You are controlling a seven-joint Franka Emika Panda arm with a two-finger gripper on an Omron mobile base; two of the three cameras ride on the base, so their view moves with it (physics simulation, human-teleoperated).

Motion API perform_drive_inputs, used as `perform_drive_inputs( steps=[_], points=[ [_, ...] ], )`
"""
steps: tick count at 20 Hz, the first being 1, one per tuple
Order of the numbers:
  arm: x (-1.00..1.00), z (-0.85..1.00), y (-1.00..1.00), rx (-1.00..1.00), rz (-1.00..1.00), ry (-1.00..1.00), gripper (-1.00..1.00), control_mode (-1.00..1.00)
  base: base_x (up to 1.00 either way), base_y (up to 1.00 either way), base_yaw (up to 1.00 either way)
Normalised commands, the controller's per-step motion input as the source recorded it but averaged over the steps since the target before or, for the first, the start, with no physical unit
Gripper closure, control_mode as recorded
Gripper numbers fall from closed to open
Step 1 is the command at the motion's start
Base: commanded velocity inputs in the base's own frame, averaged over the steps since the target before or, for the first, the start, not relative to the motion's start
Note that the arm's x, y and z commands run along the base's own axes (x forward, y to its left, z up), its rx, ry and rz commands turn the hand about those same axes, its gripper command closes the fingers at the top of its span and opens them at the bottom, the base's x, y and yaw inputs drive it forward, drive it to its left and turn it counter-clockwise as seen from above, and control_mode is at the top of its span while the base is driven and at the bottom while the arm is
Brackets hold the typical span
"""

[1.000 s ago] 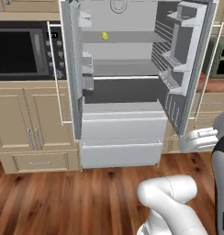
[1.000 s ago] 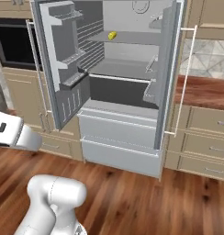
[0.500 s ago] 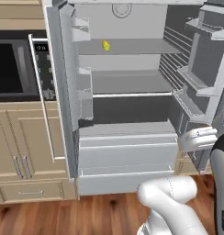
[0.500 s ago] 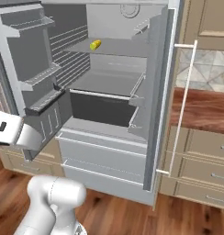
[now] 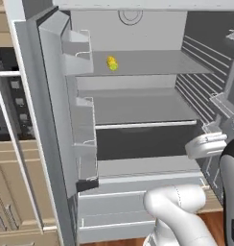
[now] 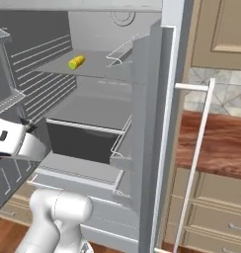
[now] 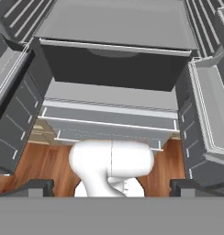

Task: Gather the corn and mushroom from the fridge and place them on a tray on the dining counter. Then gather the chicken drumstick and fish from the fridge and place them on the other tray.

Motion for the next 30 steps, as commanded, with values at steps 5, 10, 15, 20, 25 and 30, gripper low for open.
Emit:
perform_drive_inputs(
  steps=[5, 10, 15, 20, 25, 30],
  points=[
    [0.00, 0.00, 0.00, 0.00, 0.00, 0.00, -1.00, 1.00, 0.65, 0.13, -0.04],
    [0.00, 0.00, 0.00, 0.00, 0.00, 0.00, -1.00, 1.00, 0.29, 0.25, -0.07],
    [0.00, 0.00, 0.00, 0.00, 0.00, 0.00, -1.00, 1.00, 0.07, 0.29, -0.04],
    [0.00, 0.09, 0.05, -0.01, 0.00, 0.00, -1.00, -1.00, 0.00, 0.01, 0.00],
    [-0.02, 0.38, 0.01, -0.08, 0.00, -0.10, -1.00, -1.00, 0.00, 0.00, 0.00],
    [0.07, 0.45, 0.14, -0.03, 0.02, -0.16, -1.00, -1.00, 0.00, 0.00, 0.00]
  ],
)
